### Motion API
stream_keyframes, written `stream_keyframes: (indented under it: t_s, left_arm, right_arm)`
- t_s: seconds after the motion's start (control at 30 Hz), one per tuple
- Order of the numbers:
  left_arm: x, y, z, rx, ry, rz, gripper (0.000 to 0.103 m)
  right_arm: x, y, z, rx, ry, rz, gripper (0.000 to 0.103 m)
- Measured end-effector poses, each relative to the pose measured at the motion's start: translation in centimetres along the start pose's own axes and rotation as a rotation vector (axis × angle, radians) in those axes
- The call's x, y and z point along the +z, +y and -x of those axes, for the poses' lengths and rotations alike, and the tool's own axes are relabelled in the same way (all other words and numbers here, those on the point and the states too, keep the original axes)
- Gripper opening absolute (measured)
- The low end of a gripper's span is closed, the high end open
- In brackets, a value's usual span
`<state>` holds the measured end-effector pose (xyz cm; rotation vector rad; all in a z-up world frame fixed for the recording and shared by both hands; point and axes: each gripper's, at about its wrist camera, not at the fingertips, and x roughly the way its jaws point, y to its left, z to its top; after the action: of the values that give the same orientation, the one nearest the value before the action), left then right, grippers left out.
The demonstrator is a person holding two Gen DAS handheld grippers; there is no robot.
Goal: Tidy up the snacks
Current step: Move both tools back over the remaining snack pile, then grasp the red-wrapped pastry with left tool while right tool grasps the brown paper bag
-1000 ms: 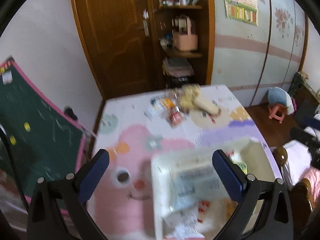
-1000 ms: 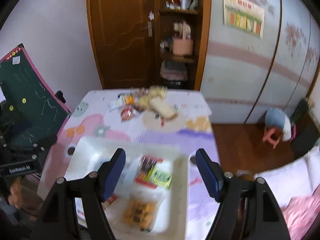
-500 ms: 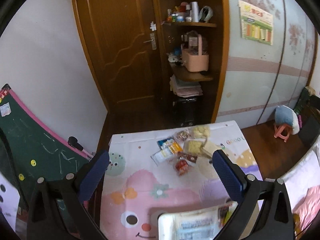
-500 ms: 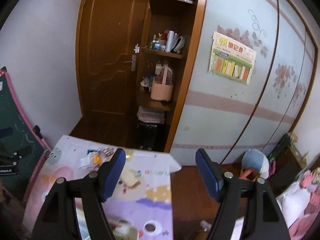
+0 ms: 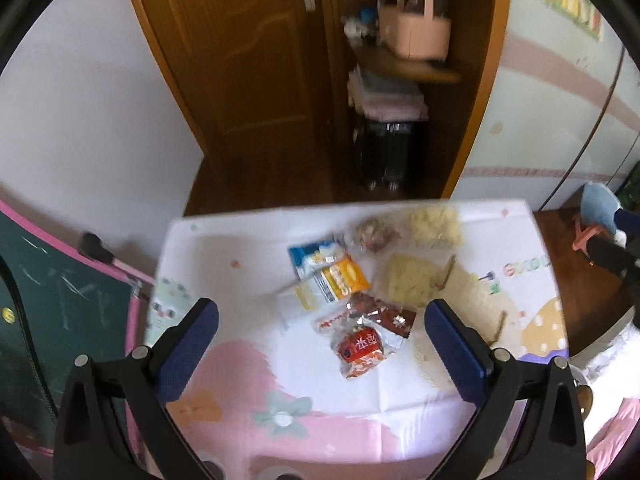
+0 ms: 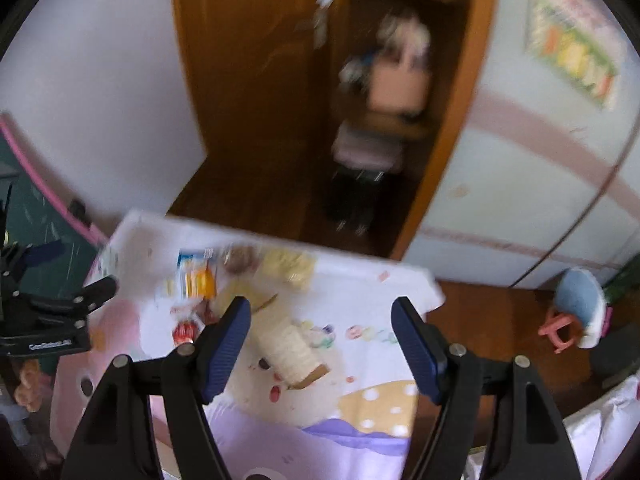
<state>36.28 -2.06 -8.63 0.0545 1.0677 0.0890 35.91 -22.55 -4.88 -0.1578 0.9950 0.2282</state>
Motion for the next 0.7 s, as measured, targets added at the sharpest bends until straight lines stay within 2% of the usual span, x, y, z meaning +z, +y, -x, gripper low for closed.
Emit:
stream_keyframes:
  t_s: [0.2, 0.3, 0.4, 0.53, 0.63, 0.7]
  left_arm:
    - [-2.1, -1.1, -8.1, 0.004, 0.115, 0.024, 0.103]
    - [-3.2, -1.1, -10.7, -0.035, 0.175, 0.056, 0.102]
    - [-4.2, -1.1, -12.6, -0.057, 0.221, 0.069, 0.101]
    - [-5.4, -1.1, -14.4, -0.078, 0.268, 0.079, 0.099]
    - [-6.3, -1.1, -15.7, -0.113, 0.313, 0.105, 0.090]
    - [-6.9, -1.0, -16.5, -0.143, 0.341, 0.122, 0.076]
  right_arm:
    - [-2.5, 1.9, -8.6, 0.106, 0.119, 0.067, 0.073]
    - [-4.0, 2.5, -12.1, 0.123, 0.170, 0.100, 0.073]
    - [-5.6, 2.6, -14.3, 0.165, 0.203, 0.117, 0.073]
    - [-6.3, 3.1, -16.1, 0.154, 0.219, 0.135, 0.073]
    - [-6.3, 3.0, -16.8, 0.152, 0.222, 0.116, 0.073]
    - [-6.3, 2.8, -17.2, 0.157, 0.225, 0.095, 0.073]
